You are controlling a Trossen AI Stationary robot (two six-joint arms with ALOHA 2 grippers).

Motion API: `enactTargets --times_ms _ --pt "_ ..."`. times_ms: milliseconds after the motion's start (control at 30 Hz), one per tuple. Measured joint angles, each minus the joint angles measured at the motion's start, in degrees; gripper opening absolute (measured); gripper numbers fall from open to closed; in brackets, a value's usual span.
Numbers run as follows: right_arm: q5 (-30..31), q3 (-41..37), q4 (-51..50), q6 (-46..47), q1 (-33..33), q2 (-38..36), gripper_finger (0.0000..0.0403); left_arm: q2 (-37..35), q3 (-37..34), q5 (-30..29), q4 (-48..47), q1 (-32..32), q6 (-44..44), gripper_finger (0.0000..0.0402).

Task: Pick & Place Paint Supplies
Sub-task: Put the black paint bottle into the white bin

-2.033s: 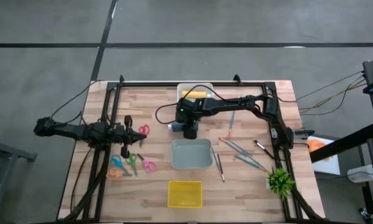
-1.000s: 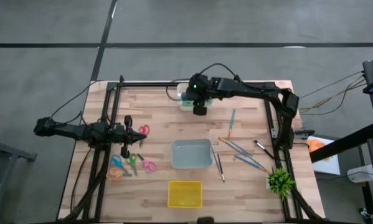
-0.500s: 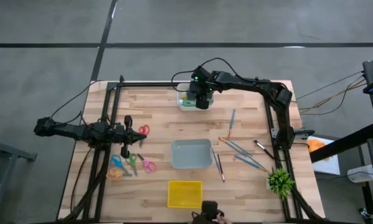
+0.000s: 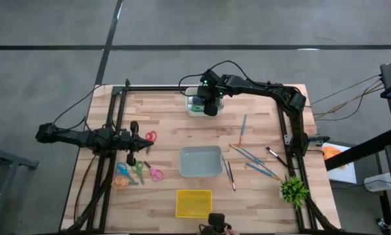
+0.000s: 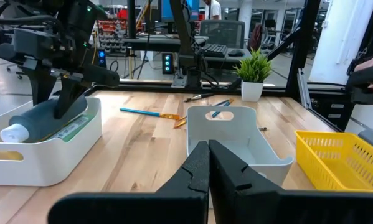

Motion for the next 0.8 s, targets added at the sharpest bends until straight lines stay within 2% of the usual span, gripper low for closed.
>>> enactTargets --times_ms 267,533,800 --pt "0.0 0.0 1.1 0.6 -0.1 0.1 0.0154 0.0 0.0 0.0 0.0 0.0 0.0 0.0" --pt "0.1 0.0 1.3 1.1 -0.1 0.2 0.0226 0.0 0.0 0.0 0.0 0.0 0.0 0.0" --pt "0.2 0.0 1.3 1.3 -0.1 0.2 0.0236 0.0 0.0 0.0 0.0 0.0 0.0 0.0"
